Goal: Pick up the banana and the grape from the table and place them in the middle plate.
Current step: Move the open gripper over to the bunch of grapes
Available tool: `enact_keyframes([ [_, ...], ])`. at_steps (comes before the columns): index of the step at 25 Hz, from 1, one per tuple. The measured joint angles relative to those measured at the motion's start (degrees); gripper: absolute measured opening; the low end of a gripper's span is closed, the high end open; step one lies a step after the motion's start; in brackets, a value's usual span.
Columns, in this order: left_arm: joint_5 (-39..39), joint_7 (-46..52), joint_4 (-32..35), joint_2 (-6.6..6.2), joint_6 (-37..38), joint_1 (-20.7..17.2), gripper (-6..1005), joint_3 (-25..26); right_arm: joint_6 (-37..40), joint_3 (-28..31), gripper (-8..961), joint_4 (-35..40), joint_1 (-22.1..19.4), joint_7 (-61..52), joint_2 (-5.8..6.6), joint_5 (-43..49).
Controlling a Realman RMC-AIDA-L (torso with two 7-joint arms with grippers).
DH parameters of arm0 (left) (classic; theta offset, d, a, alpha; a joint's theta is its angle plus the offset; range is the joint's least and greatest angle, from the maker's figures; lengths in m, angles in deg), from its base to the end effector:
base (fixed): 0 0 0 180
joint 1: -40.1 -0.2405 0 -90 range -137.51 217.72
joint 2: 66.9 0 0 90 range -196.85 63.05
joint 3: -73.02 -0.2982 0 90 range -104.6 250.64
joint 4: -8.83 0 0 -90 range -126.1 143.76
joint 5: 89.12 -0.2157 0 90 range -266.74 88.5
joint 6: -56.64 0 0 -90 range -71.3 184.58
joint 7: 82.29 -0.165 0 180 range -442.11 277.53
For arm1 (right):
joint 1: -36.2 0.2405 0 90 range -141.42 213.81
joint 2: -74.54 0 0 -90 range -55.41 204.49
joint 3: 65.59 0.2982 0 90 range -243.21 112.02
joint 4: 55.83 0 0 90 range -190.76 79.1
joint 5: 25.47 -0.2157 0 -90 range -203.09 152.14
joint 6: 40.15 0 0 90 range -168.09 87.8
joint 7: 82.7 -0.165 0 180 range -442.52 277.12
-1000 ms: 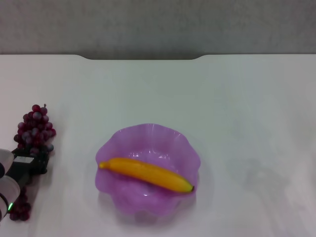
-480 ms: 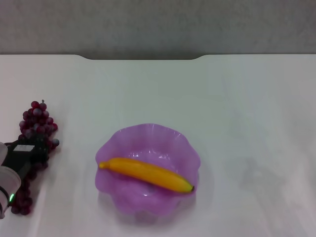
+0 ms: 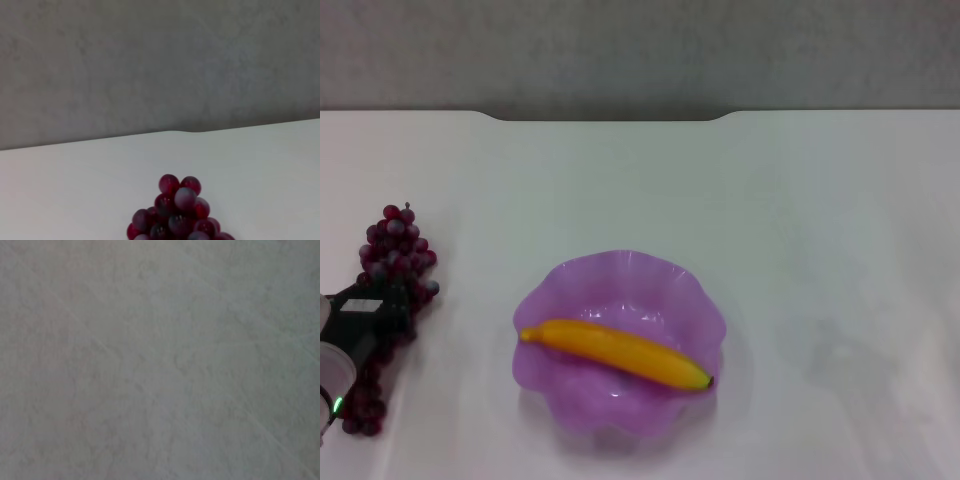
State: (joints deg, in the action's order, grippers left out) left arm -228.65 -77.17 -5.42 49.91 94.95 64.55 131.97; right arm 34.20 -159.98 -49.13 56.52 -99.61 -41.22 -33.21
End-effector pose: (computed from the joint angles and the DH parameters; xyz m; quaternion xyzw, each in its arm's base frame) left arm -0.4169 0.3781 -0.0593 -0.7215 -0.3473 -0.1347 0.5837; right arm 0.3923 0.3455 0.0129 -0.6846 0.2021 0.3211 0.6224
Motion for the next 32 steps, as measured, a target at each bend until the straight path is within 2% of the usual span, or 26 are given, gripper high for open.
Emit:
enact_keyframes([
  [3,0.32,-0.02,0.01,-0.02,-0.41,0.10,142,0.04,0.00,-0.01,0,-0.03,0.06,-0.34,0.01,0.00],
  [8,0.34,0.43,-0.78,0.09,-0.65,-0.30,368,-0.12,0.00,-0.01,0,-0.24,0.04,-0.49,0.02,0.00],
  [19,0.25,0.51,-0.84,-0.09,-5.26,-0.02,605,-0.28,-1.25,-0.01,0,-0.03,0.11,-0.49,0.02,0.00],
  [24,0.24,0.10,-0.03,-0.09,-5.96,0.23,830,-0.24,-1.53,-0.01,0,0.13,-0.10,-0.49,0.07,0.00],
  [27,0.23,-0.05,0.47,-0.14,-6.58,0.26,893,-0.16,-1.48,-0.01,0,0.14,-0.21,-0.52,0.09,0.00],
  [32,-0.09,-0.07,1.42,-0.12,-6.71,0.46,892,-0.45,-1.51,-0.01,0,0.16,-0.15,-0.58,0.05,0.00],
])
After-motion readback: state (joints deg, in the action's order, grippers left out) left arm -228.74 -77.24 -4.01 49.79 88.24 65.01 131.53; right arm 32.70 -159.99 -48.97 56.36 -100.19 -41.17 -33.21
